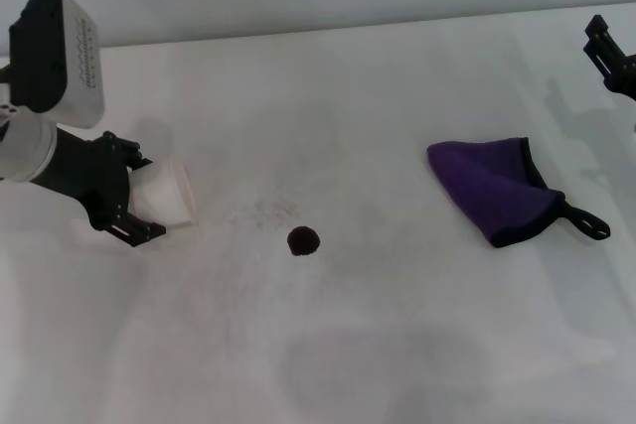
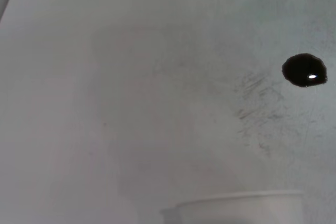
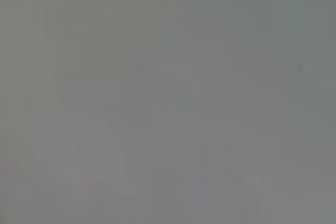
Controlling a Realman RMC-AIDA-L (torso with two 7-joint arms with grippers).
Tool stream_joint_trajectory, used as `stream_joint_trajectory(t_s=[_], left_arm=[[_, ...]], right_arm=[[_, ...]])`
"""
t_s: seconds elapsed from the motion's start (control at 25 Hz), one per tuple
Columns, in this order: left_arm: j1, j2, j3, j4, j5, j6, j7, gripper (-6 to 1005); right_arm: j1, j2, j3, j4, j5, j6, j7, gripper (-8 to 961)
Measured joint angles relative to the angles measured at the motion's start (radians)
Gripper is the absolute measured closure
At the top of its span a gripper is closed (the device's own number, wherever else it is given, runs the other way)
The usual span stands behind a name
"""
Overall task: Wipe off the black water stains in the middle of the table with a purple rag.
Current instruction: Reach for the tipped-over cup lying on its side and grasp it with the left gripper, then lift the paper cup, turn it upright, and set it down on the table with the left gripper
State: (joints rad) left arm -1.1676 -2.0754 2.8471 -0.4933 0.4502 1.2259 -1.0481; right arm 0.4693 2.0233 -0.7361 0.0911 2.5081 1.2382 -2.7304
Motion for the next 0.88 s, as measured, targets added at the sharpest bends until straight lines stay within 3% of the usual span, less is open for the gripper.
stream_joint_trajectory(t_s=[0.88], left_arm=[[0.026, 0.0, 0.0, 0.015, -0.056, -0.009, -0.027, 127]], right_arm=[[-0.001, -0.002, -0.002, -0.001, -0.002, 0.0, -0.007, 131]])
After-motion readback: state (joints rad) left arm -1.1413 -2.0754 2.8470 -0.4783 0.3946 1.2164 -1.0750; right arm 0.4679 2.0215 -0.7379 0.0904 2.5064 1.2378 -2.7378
